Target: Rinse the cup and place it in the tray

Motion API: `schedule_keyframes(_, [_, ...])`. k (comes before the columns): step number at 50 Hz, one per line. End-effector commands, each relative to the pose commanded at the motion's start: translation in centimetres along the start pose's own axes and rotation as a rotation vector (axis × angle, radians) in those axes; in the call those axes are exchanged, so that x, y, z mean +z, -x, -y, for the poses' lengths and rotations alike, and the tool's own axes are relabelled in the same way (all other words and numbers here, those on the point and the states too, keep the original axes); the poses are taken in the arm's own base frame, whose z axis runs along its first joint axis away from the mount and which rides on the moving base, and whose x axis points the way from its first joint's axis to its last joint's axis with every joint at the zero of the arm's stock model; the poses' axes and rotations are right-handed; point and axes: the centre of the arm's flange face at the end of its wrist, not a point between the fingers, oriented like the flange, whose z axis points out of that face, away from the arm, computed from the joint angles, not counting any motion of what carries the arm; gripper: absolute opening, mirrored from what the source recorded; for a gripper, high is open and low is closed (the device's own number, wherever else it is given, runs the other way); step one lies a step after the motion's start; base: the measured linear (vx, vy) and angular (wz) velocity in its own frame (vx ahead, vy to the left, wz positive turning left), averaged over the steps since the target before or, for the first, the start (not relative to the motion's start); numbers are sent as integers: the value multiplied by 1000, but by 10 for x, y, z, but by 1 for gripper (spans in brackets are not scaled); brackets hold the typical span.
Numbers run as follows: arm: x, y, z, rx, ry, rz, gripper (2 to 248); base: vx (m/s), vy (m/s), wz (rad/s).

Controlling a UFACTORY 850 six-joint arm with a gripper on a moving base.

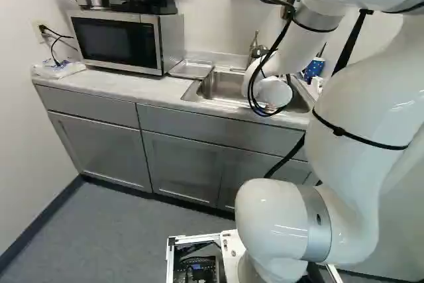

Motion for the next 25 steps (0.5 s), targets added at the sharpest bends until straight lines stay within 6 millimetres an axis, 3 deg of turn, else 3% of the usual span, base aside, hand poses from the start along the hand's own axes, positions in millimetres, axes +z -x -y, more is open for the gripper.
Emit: schedule_keyframes(25, [0,0,0,0,0,0,124,0,0,0])
